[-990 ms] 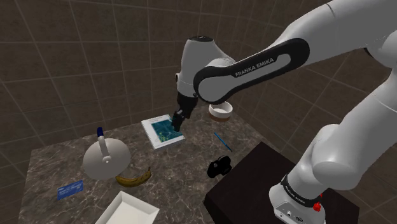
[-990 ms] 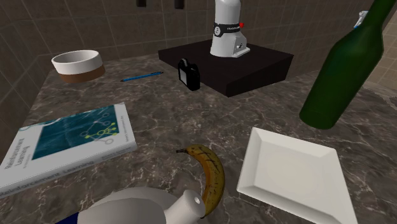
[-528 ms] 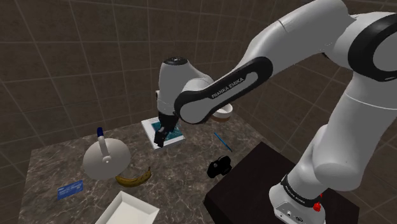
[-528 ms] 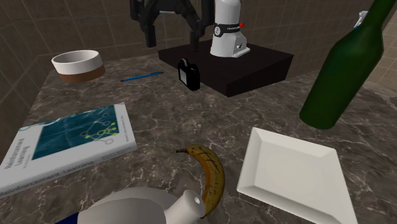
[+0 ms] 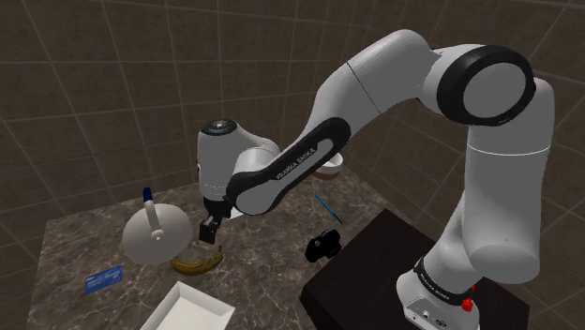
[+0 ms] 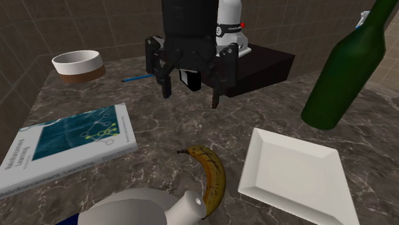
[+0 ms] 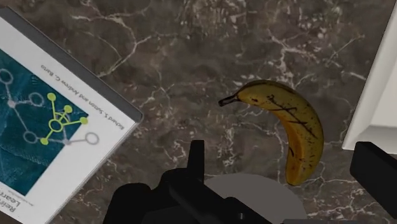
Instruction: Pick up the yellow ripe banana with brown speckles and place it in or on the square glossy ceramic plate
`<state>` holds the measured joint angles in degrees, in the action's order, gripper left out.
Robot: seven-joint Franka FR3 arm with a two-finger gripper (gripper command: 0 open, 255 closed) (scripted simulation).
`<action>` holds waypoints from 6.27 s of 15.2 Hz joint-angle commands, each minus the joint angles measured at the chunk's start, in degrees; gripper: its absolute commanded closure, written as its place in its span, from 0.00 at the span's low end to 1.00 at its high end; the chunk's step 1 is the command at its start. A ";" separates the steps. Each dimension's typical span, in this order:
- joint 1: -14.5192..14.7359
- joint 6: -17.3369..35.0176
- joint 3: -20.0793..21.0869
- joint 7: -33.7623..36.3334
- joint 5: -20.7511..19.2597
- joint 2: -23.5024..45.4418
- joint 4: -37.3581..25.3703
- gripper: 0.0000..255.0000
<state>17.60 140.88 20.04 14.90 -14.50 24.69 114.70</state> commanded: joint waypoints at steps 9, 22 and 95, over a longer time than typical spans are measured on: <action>9.11 -0.99 -2.57 2.76 -5.95 19.38 -18.31 0.00; 10.18 1.82 -4.00 3.40 -7.16 24.21 -20.39 0.00; 27.45 19.59 -7.07 5.72 -29.35 19.60 -14.48 0.00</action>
<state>44.93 160.05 13.28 20.73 -43.49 43.52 100.79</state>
